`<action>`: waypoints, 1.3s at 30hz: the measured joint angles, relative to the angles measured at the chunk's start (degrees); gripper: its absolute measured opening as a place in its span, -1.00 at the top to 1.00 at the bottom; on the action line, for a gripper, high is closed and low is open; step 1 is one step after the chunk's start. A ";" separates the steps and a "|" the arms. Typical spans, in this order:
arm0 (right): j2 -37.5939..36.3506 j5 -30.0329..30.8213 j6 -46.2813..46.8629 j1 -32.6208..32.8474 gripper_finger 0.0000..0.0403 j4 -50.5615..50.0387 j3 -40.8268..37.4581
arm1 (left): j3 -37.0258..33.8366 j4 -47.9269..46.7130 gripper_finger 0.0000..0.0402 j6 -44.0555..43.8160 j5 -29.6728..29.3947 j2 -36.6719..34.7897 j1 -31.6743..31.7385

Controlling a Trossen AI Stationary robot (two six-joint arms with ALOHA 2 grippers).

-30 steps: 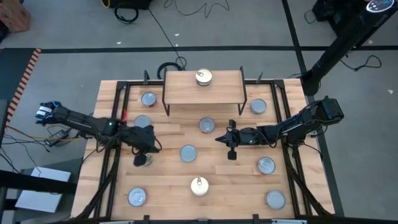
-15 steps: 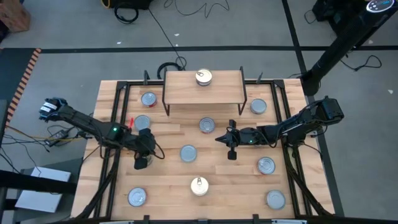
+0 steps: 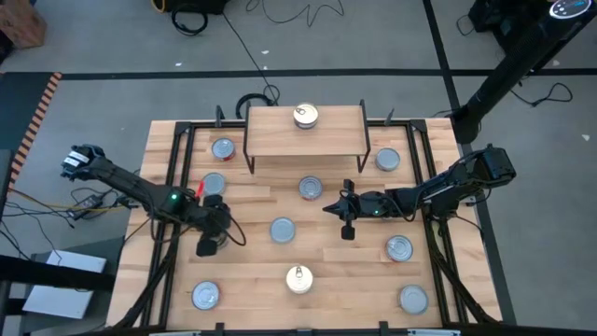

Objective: Stack canned seafood by type on shelf
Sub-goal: Adjust the blue pink tuna can on the table

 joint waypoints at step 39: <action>0.00 -0.02 0.13 0.00 0.96 -0.41 0.00 | 3.70 3.12 0.98 -1.05 0.13 7.80 0.17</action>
